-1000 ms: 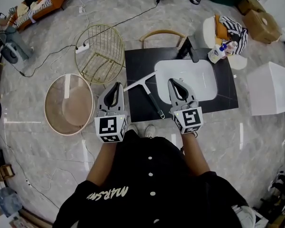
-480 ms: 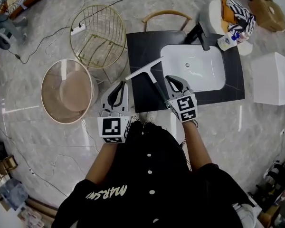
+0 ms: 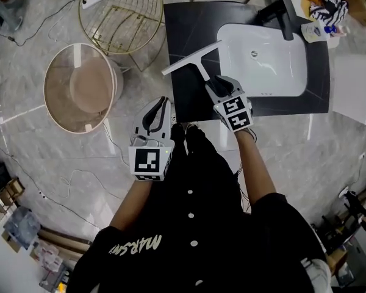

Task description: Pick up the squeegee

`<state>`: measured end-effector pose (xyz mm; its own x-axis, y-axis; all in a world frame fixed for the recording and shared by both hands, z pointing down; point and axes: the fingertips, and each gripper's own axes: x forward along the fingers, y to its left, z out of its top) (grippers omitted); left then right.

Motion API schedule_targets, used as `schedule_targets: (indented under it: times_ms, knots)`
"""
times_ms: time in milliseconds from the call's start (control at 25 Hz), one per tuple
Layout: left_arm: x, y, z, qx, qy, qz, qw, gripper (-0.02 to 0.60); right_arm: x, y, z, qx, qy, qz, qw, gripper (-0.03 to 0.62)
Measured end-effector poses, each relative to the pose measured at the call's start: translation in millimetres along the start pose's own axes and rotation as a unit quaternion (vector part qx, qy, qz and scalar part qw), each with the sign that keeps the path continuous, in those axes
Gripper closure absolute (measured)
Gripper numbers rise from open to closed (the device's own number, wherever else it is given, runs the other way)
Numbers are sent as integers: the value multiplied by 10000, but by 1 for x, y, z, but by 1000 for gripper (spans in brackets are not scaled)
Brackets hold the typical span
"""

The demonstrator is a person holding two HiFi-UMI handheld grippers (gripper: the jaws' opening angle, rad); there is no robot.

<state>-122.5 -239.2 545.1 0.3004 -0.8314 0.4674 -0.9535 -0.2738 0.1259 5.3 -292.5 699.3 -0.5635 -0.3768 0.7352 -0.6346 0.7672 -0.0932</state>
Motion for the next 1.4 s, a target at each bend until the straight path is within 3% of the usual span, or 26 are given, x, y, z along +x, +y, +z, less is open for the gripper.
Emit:
schedule_targets:
  times_ms: [160, 440, 680, 1400]
  knots:
    - [7, 0, -19, -110, 165, -40, 9998, 557, 20, 1, -18, 29, 317, 79, 9995, 431]
    - [14, 2, -45, -217, 383, 4, 9990, 557, 40, 4, -23, -129, 380, 111, 9991, 428]
    - [14, 5, -55, -275, 474, 109, 9984, 557, 44, 7, -22, -426, 312, 32, 9986, 465]
    - [4, -5, -20, -37, 89, 149, 9998, 557, 11, -17, 6, -892, 207, -429, 9949, 506]
